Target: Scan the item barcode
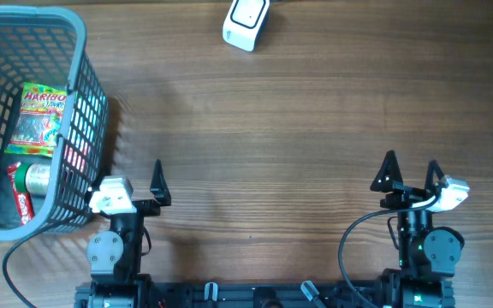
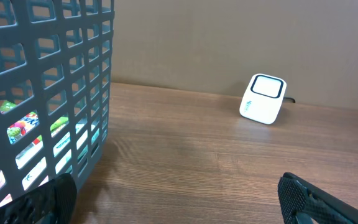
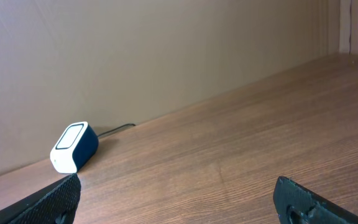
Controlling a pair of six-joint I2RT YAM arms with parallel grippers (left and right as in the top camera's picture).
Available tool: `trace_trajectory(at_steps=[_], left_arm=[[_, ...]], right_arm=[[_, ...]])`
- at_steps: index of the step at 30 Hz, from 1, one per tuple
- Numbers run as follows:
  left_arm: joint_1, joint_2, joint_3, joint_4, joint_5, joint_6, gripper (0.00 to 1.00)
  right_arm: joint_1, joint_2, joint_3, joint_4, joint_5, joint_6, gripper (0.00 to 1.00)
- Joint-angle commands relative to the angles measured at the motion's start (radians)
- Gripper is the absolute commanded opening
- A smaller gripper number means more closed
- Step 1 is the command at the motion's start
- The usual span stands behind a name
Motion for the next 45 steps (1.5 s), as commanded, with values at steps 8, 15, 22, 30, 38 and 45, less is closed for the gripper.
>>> trace_trajectory(at_steps=[8, 15, 22, 30, 38, 45], left_arm=[[0.005, -0.006, -0.008, 0.037, 0.084, 0.015, 1.0], [0.005, 0.029, 0.127, -0.008, 0.084, 0.016, 1.0], [0.005, 0.252, 0.278, 0.001, 0.084, 0.011, 1.0], [0.005, 0.53, 0.513, 0.001, 0.134, -0.034, 1.0], [0.005, 0.55, 0.531, 0.016, 0.184, -0.033, 1.0], [0.005, 0.585, 0.573, 0.003, 0.211, -0.034, 1.0]], right_arm=[[0.003, -0.01, -0.001, 0.002, 0.014, -0.011, 1.0], [0.003, -0.01, -0.001, 0.002, 0.014, -0.011, 1.0], [0.003, -0.01, -0.001, 0.002, 0.014, -0.011, 1.0], [0.003, -0.01, -0.001, 0.002, 0.014, -0.011, 1.0], [0.003, -0.01, -0.001, 0.002, 0.014, -0.01, 1.0], [0.003, -0.01, -0.001, 0.002, 0.014, -0.011, 1.0]])
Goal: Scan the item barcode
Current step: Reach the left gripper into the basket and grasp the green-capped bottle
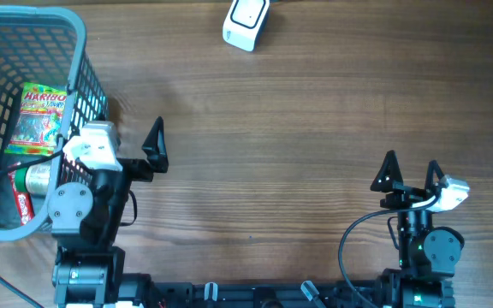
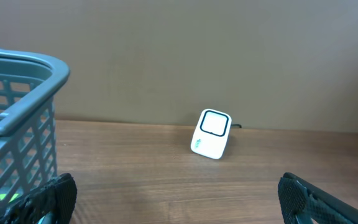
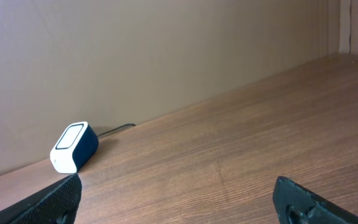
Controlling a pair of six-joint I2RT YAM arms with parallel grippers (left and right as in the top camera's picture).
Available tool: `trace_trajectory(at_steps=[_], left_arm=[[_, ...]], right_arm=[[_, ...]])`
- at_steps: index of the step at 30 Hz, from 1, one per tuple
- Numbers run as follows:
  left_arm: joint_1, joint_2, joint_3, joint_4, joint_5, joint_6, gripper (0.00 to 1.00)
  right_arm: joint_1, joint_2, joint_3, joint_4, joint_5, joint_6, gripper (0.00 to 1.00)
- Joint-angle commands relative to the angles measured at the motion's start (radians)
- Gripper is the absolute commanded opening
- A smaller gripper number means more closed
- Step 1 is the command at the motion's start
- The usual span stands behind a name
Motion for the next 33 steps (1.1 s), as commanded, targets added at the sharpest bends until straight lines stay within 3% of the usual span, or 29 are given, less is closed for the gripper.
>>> trace_trajectory(at_steps=[1, 5, 7, 11, 15, 17, 19, 21, 22, 25, 26, 28, 33], left_arm=[[0.005, 0.051, 0.06, -0.001, 0.024, -0.011, 1.0], [0.005, 0.195, 0.231, -0.042, 0.024, -0.011, 1.0], [0.005, 0.315, 0.417, -0.169, 0.023, -0.011, 1.0], [0.035, 0.555, 0.936, -0.65, 0.019, -0.01, 1.0], [0.038, 0.686, 1.272, -1.014, 0.031, -0.011, 1.0], [0.038, 0.689, 1.274, -1.036, 0.026, -0.001, 1.0], [0.042, 0.688, 1.274, -1.025, -0.123, -0.066, 1.0], [0.101, 0.691, 1.274, -1.037, -0.455, -0.409, 1.0], [0.152, 0.695, 1.274, -1.045, -0.496, -0.476, 1.0], [0.351, 0.747, 1.274, -1.081, -0.377, -0.546, 1.0], [0.498, 0.809, 1.274, -1.185, -0.342, -0.671, 1.0], [0.59, 0.867, 1.274, -1.268, -0.339, -0.74, 1.0], [0.653, 1.015, 1.267, -1.353, -0.309, -0.729, 1.0]], right_arm=[[0.003, -0.01, -0.001, 0.002, 0.014, -0.011, 1.0], [0.003, -0.01, -0.001, 0.002, 0.014, -0.011, 1.0], [0.003, -0.01, -0.001, 0.002, 0.014, -0.011, 1.0], [0.003, -0.01, -0.001, 0.002, 0.014, -0.011, 1.0], [0.003, -0.01, -0.001, 0.002, 0.014, -0.011, 1.0], [0.003, -0.01, -0.001, 0.002, 0.014, -0.011, 1.0], [0.003, -0.01, -0.001, 0.002, 0.014, -0.011, 1.0], [0.003, -0.01, -0.001, 0.002, 0.014, -0.011, 1.0], [0.003, -0.01, -0.001, 0.002, 0.014, -0.011, 1.0], [0.003, -0.01, -0.001, 0.002, 0.014, -0.011, 1.0], [0.003, -0.01, -0.001, 0.002, 0.014, -0.011, 1.0], [0.003, -0.01, -0.001, 0.002, 0.014, -0.011, 1.0], [0.003, -0.01, -0.001, 0.002, 0.014, -0.011, 1.0]])
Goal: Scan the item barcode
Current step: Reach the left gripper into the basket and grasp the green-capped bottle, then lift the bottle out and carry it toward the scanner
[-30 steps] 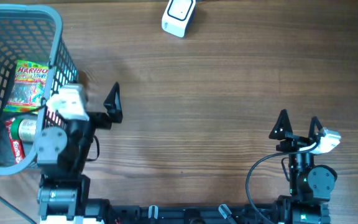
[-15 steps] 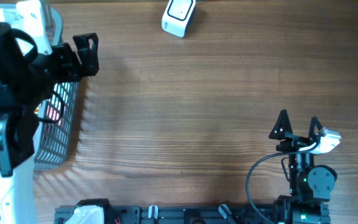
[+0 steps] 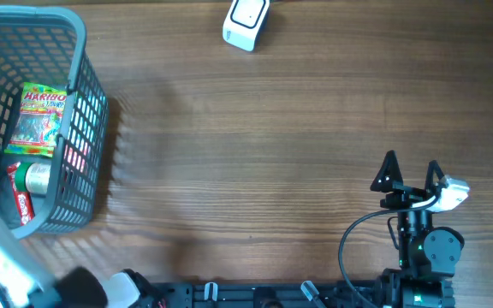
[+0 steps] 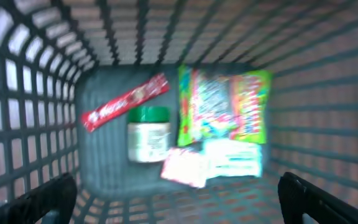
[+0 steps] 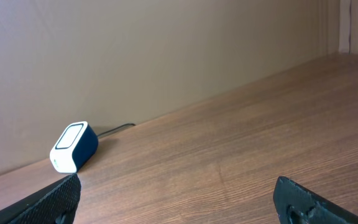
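Observation:
A grey-blue basket (image 3: 81,60) stands at the table's left. It holds a Haribo candy bag (image 3: 41,120), a green-lidded white jar (image 3: 34,177) and a red bar (image 3: 20,202). The blurred left wrist view looks down into the basket (image 4: 30,93) at the red bar (image 4: 126,101), the jar (image 4: 148,134), the candy bag (image 4: 222,106), a pink packet (image 4: 185,167) and a pale blue packet (image 4: 232,158). My left gripper (image 4: 179,200) hangs open above them, holding nothing. The white scanner (image 3: 246,21) sits at the far middle edge. My right gripper (image 3: 411,175) rests open at the near right.
The left arm shows blurred at the overhead view's lower left, beside the basket. The scanner (image 5: 73,147) has a cable running behind it to the wall. Bare wooden table (image 3: 272,145) lies between basket, scanner and right arm.
My left arm has swung from beside the basket's right wall to above the basket, its camera now facing down onto the items inside. The right arm has not moved.
At first both arms were parked at the near edge, grippers open, the left one next to the basket. Then the left gripper stood raised by the basket's right wall, facing the scanner. Now it hangs open over the basket's contents.

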Controlling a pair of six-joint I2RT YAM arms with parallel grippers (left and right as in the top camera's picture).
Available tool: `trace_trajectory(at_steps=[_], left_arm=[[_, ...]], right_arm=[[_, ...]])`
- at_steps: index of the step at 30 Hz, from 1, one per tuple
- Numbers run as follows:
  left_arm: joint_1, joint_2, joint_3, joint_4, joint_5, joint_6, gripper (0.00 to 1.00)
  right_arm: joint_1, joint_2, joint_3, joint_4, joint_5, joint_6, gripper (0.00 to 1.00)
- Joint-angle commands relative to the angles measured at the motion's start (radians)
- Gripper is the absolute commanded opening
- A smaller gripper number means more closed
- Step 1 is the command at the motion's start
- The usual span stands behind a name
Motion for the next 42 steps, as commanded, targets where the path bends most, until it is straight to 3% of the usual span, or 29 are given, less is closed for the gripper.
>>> trace_trajectory(at_steps=[1, 6, 10, 20, 26, 29, 30, 31, 37, 42], left_arm=[[0.009, 0.103, -0.005, -0.052, 0.009, -0.048, 1.0], [0.01, 0.286, -0.018, -0.085, 0.008, -0.172, 1.0], [0.01, 0.36, -0.109, -0.013, 0.01, -0.173, 1.0], [0.026, 0.364, -0.444, 0.266, 0.009, -0.175, 1.0], [0.05, 0.366, -0.521, 0.367, 0.01, -0.167, 1.0], [0.05, 0.366, -0.55, 0.396, 0.01, -0.167, 0.76], [0.05, 0.366, -0.554, 0.395, 0.01, -0.167, 0.62], [0.049, 0.366, -0.554, 0.395, 0.01, -0.167, 0.58], [0.048, 0.348, -0.52, 0.379, 0.033, -0.167, 0.56], [0.047, 0.243, -0.253, 0.212, 0.052, -0.164, 0.56]], right_arm=[[0.003, -0.008, -0.001, 0.005, 0.014, -0.011, 1.0], [0.003, -0.008, -0.001, 0.005, 0.014, -0.011, 1.0], [0.003, -0.008, -0.001, 0.005, 0.014, -0.011, 1.0], [0.003, -0.008, -0.001, 0.005, 0.014, -0.011, 1.0], [0.003, -0.008, -0.001, 0.005, 0.014, -0.011, 1.0], [0.003, -0.008, -0.001, 0.005, 0.014, -0.011, 1.0], [0.003, -0.008, -0.001, 0.005, 0.013, -0.011, 1.0], [0.003, -0.008, -0.001, 0.005, 0.014, -0.011, 1.0], [0.003, -0.008, -0.001, 0.005, 0.014, -0.011, 1.0], [0.003, -0.008, -0.001, 0.005, 0.014, -0.01, 1.0]])
